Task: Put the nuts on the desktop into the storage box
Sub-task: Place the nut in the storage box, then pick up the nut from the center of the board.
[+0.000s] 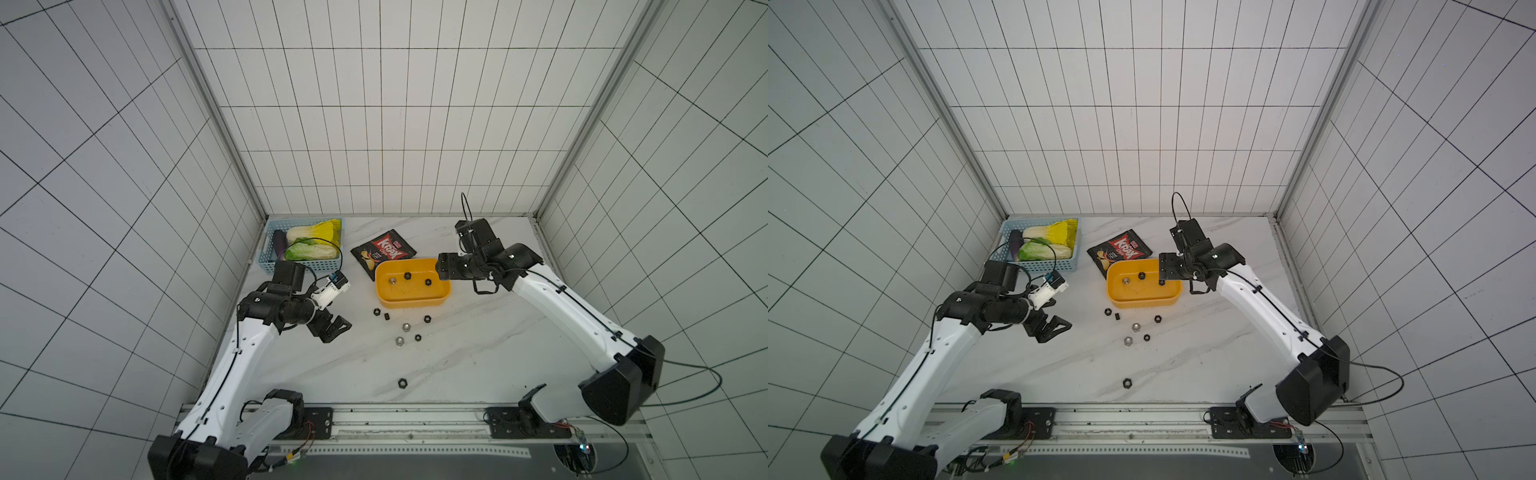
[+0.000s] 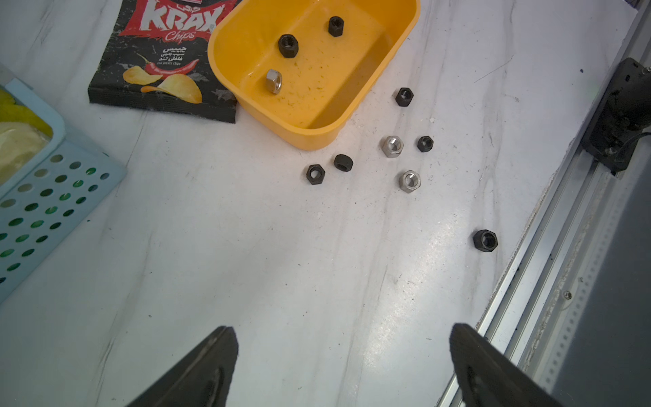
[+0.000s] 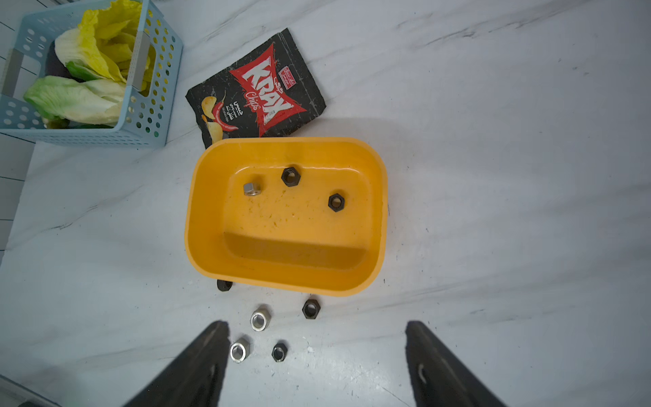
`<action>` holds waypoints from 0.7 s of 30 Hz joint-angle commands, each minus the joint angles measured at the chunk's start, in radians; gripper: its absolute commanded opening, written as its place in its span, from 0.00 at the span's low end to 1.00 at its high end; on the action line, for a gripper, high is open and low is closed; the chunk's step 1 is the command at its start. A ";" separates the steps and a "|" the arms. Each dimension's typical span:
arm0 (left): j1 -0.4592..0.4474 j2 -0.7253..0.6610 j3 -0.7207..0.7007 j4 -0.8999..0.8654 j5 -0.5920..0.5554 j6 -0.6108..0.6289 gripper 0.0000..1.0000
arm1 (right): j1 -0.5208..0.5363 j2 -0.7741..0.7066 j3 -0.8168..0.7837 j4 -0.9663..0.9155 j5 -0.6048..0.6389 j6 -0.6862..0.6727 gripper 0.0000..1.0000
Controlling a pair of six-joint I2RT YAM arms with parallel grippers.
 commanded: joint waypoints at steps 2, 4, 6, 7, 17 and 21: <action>-0.082 0.042 0.046 0.039 0.018 0.006 0.98 | 0.024 -0.143 -0.111 -0.068 -0.035 -0.010 0.99; -0.133 0.065 0.054 0.046 0.013 -0.002 0.98 | 0.026 -0.199 -0.159 -0.082 -0.060 -0.013 1.00; -0.194 0.088 0.058 0.046 0.008 0.002 0.98 | 0.028 -0.244 -0.201 -0.105 -0.074 -0.018 0.99; -0.223 0.098 0.058 0.046 0.000 0.007 0.98 | 0.029 -0.259 -0.218 -0.116 -0.077 -0.022 1.00; -0.467 0.251 0.077 0.040 -0.018 0.073 0.98 | 0.030 -0.367 -0.335 -0.201 -0.051 -0.012 1.00; -0.530 0.307 0.078 0.037 0.022 0.141 0.98 | 0.029 -0.400 -0.369 -0.217 -0.082 0.020 0.99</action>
